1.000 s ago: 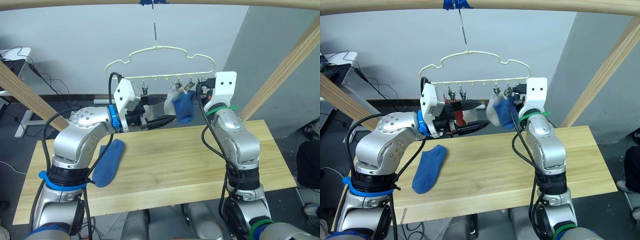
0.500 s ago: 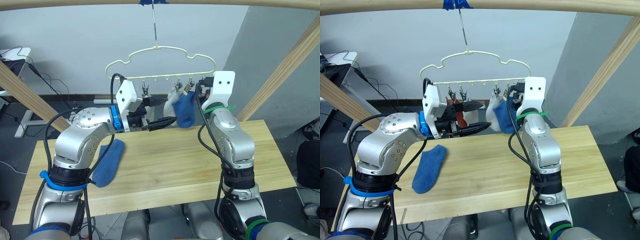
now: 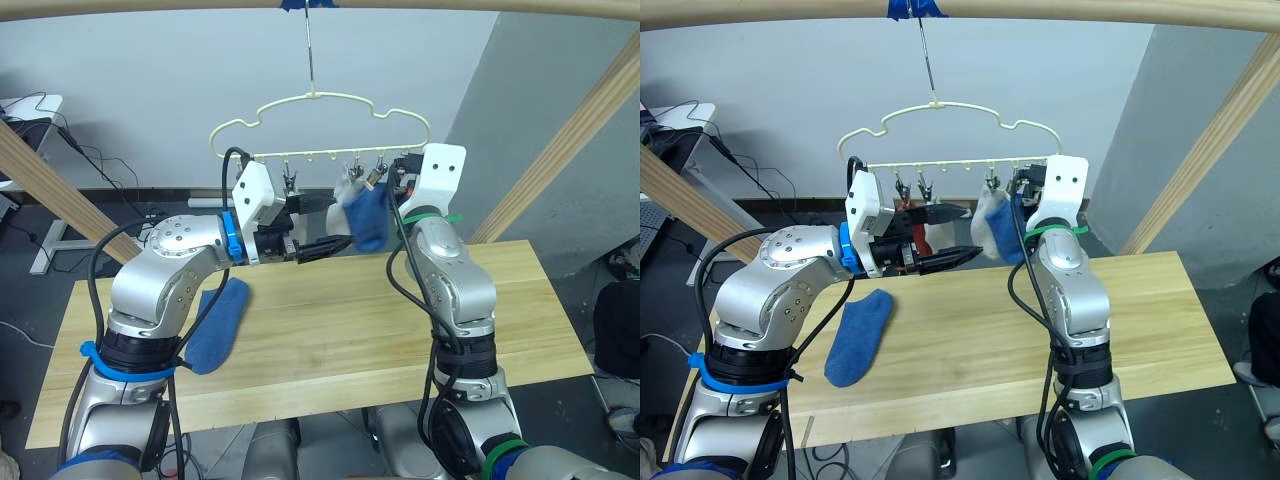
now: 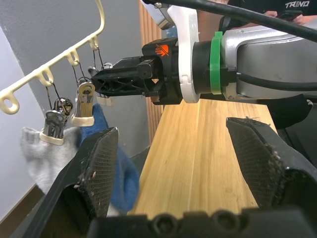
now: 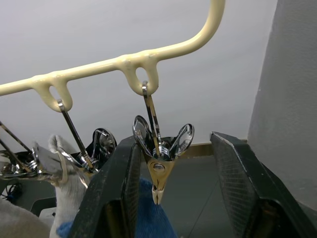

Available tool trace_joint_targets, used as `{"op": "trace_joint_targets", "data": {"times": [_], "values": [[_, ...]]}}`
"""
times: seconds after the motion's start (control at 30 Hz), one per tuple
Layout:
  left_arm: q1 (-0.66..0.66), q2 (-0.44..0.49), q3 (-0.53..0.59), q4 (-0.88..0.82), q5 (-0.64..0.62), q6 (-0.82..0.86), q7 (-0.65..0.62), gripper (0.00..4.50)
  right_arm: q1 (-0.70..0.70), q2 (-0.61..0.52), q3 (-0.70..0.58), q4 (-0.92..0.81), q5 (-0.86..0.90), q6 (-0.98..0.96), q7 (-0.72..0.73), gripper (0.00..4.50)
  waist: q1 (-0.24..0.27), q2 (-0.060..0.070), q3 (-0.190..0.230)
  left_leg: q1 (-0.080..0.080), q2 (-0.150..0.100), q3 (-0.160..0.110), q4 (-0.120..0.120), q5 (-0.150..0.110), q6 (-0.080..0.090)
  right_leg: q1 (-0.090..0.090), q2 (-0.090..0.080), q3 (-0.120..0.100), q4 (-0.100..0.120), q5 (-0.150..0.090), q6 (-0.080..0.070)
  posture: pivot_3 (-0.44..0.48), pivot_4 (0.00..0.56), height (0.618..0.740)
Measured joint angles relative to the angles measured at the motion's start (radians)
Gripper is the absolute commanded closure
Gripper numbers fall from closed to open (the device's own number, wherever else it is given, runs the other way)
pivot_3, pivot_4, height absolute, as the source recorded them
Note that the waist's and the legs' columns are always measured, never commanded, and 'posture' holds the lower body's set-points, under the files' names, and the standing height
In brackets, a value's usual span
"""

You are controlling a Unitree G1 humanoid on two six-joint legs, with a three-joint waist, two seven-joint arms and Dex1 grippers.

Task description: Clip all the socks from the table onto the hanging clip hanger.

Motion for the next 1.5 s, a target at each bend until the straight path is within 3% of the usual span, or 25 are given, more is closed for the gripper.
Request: {"op": "trace_joint_targets", "data": {"times": [0.67,0.77,0.83,0.93,1.1,1.3,1.37,1.5], "values": [[0.001,0.000,-0.002,0.000,0.004,-0.016,-0.003,0.65,-0.023,0.000,-0.001,0.026,0.040,-0.035,-0.007,2.26,0.000,0.000,0.000,0.000,0.000,0.000,0.000,0.000,0.000,0.000,0.000,0.000,0.000,0.000,0.000,-0.192,0.211,0.740],[0.002,0.000,-0.002,0.000,0.004,-0.016,-0.003,0.65,-0.024,0.000,-0.001,0.033,0.046,-0.040,-0.007,2.82,0.000,0.000,0.000,0.000,0.000,0.000,0.000,0.000,0.000,0.000,0.000,0.000,0.000,0.000,0.000,-0.192,0.211,0.740],[0.004,0.000,-0.003,0.000,0.005,-0.017,-0.003,0.65,-0.027,0.000,-0.001,0.040,0.050,-0.043,-0.007,3.56,0.000,0.000,0.000,0.000,0.000,0.000,0.000,0.000,0.000,0.000,0.000,0.000,0.000,0.000,0.000,-0.192,0.210,0.740],[0.014,0.000,-0.003,0.000,0.009,-0.018,-0.002,0.65,-0.030,0.000,0.002,0.041,0.059,-0.045,-0.006,4.34,0.000,0.000,0.000,0.000,0.000,0.000,0.000,0.000,0.000,0.000,0.000,0.000,0.000,0.000,0.000,-0.193,0.208,0.740],[0.049,-0.002,-0.004,-0.004,0.032,-0.019,0.025,0.65,-0.033,0.000,0.004,0.041,0.073,-0.048,-0.007,4.49,0.000,0.000,0.000,0.000,0.000,0.000,0.000,0.000,0.000,0.000,0.000,0.000,0.000,0.000,0.000,-0.196,0.207,0.740],[0.187,-0.044,0.014,-0.083,0.067,-0.014,0.172,0.65,-0.035,0.000,0.005,0.041,0.074,-0.051,-0.006,4.49,-0.001,0.000,0.000,0.000,0.000,-0.001,0.000,0.000,0.000,0.000,-0.001,0.001,0.000,0.000,0.000,-0.191,0.210,0.740],[0.259,-0.072,0.036,-0.094,0.103,-0.024,0.255,0.09,-0.036,0.000,0.005,0.042,0.074,-0.052,-0.005,4.50,-0.001,0.000,0.000,0.000,0.000,-0.001,0.000,0.000,0.000,0.000,-0.001,0.000,0.001,0.000,0.000,-0.189,0.210,0.740],[0.420,-0.119,0.116,-0.090,0.188,-0.062,0.422,0.04,-0.038,-0.001,0.002,0.044,0.074,-0.055,-0.003,4.50,-0.002,0.000,-0.001,0.001,0.001,-0.001,0.000,0.000,0.000,0.000,-0.001,0.001,0.001,0.000,-0.001,-0.184,0.216,0.740]]}}
